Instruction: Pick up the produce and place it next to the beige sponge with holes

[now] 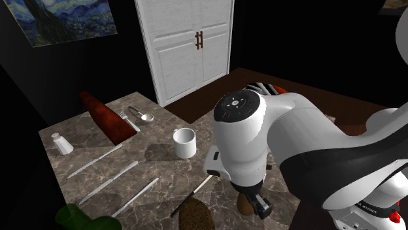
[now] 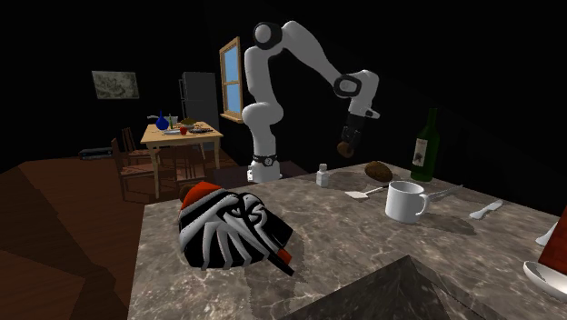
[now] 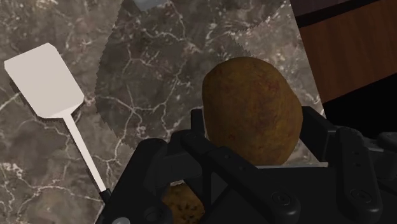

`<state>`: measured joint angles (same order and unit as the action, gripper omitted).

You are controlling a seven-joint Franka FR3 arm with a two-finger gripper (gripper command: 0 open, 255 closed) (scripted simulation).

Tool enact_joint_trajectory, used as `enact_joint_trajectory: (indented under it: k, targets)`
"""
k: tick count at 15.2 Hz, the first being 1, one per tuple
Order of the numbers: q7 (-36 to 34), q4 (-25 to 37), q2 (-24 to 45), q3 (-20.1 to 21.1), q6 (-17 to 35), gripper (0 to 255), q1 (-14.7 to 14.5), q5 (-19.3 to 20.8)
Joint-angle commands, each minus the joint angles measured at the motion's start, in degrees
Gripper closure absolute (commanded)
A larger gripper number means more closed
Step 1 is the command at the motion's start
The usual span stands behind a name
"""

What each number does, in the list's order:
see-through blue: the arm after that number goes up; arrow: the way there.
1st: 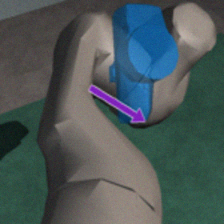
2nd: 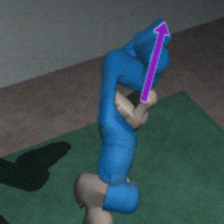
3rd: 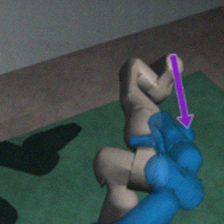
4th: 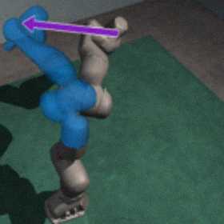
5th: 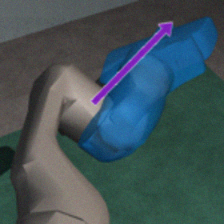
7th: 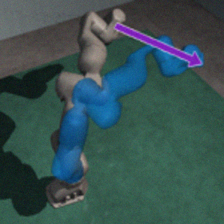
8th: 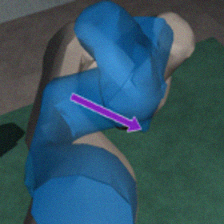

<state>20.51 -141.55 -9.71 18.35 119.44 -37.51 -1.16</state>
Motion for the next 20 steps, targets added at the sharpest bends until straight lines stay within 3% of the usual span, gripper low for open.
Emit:
enact_joint_trajectory:
  k: [1, 17, 20]
  targets:
    - [-0.4, -0.5, 1.2, 0.1, 1.7, 255, 0.1, 0.3]
    - [-4.2, -3.7, 12.2, 0.4, 15.2, 255, 0.5, 5.0]
    - [-4.5, -3.7, 12.7, 0.4, 15.8, 255, 0.5, 5.2]
